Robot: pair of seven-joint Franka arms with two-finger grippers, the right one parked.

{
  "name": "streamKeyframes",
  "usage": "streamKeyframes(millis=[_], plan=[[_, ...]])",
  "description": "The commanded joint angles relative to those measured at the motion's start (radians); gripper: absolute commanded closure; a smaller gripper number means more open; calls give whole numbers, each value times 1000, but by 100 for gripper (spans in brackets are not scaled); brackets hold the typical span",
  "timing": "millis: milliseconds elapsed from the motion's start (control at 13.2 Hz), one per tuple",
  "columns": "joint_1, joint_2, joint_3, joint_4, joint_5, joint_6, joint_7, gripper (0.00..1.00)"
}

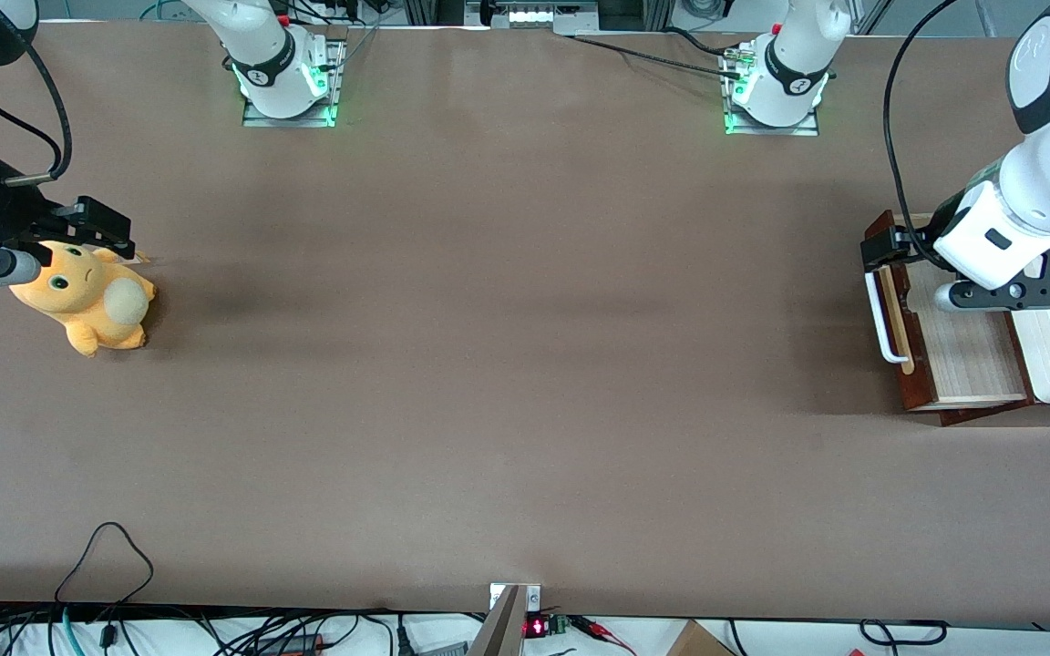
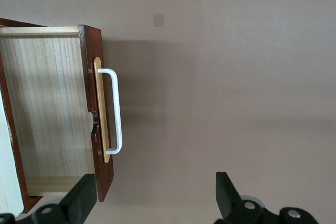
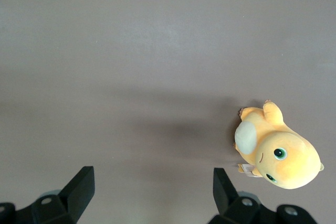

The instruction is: Open lower drawer with left arm only

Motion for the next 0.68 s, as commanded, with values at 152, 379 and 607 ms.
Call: streamKeyframes(millis=[152, 379, 607], plan=[[-1, -36, 10, -29, -24, 2, 28, 0], [-1, -35, 10, -23, -26, 9, 27, 0], [-1, -35, 10, -18, -26, 9, 27, 0]])
